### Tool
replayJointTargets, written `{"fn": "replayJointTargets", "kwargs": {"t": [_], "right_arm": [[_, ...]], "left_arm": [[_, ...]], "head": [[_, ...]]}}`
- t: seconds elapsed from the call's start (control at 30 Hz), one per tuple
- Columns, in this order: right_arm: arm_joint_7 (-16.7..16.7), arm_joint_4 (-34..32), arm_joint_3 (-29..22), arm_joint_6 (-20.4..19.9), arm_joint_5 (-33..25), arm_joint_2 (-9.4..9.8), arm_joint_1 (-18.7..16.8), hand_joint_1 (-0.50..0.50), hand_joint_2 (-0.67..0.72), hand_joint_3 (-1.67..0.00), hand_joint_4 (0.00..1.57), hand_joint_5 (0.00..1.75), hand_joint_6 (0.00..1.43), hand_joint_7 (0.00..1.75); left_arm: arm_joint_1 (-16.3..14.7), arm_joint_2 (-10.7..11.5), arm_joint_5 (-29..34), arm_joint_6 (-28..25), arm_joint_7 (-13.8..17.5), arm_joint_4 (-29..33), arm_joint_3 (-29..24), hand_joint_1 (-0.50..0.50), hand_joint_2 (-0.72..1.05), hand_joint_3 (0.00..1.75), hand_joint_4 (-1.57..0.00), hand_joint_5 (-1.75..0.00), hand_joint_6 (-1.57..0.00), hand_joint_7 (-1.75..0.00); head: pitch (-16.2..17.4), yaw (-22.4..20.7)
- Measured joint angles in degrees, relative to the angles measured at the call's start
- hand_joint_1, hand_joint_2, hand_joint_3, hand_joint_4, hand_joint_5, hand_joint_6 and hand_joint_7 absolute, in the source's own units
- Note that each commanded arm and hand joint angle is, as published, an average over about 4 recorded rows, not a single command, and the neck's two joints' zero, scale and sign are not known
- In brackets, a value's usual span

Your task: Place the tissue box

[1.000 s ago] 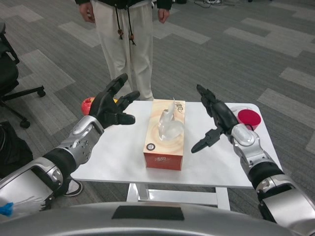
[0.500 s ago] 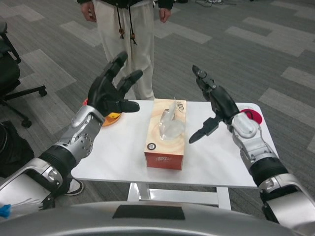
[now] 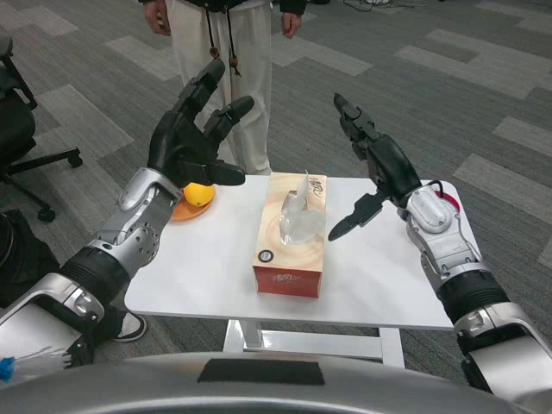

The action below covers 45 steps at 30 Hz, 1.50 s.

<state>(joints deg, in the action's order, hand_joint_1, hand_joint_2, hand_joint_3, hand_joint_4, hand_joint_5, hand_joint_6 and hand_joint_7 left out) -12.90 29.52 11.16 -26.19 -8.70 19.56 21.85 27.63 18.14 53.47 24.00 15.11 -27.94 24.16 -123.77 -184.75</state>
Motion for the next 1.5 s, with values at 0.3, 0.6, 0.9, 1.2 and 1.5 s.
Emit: {"fn": "replayJointTargets", "kwargs": {"t": [0.3,0.6,0.9,1.2,1.5], "right_arm": [[0.00,-0.36,-0.26,-0.15,-0.06,0.00,-0.03,-0.09,0.15,-0.16,0.00,0.10,0.00,0.00],[0.02,-0.46,-0.76,-0.35,-0.09,0.00,-0.07,-0.10,0.15,-0.16,0.00,0.10,0.00,0.00],[0.03,-0.56,-1.09,-0.42,-0.10,0.03,-0.12,-0.08,0.17,-0.16,0.00,0.10,0.00,0.00],[0.04,-0.64,-1.84,-0.43,-0.10,0.08,-1.30,-0.08,0.17,-0.16,0.00,0.10,0.00,0.00],[0.11,0.27,-2.82,-0.47,-0.10,-0.68,-1.37,-0.08,0.15,-0.16,0.00,0.10,0.00,0.00]], "left_arm": [[-0.46,0.17,-0.13,0.00,0.00,0.71,-0.21,0.50,0.41,0.07,0.00,-0.82,0.00,-0.21],[-0.66,0.51,-0.53,0.00,0.00,0.73,-1.08,0.50,0.54,0.02,0.00,-0.82,0.00,-0.21],[-1.05,0.80,-2.80,0.00,0.05,0.79,-2.08,0.50,0.94,0.02,0.00,-0.87,0.00,-0.21],[-1.10,0.83,-1.77,0.04,0.96,0.92,-2.26,0.50,-0.39,0.09,0.00,-0.95,0.00,-0.21],[-0.70,1.01,-1.74,2.36,1.10,0.34,-2.26,0.50,-0.64,0.09,0.00,-0.92,0.00,-0.21]], "head": [[-0.41,0.03],[-0.53,-0.51],[-0.79,0.11],[-1.98,0.54],[-1.50,0.47]]}}
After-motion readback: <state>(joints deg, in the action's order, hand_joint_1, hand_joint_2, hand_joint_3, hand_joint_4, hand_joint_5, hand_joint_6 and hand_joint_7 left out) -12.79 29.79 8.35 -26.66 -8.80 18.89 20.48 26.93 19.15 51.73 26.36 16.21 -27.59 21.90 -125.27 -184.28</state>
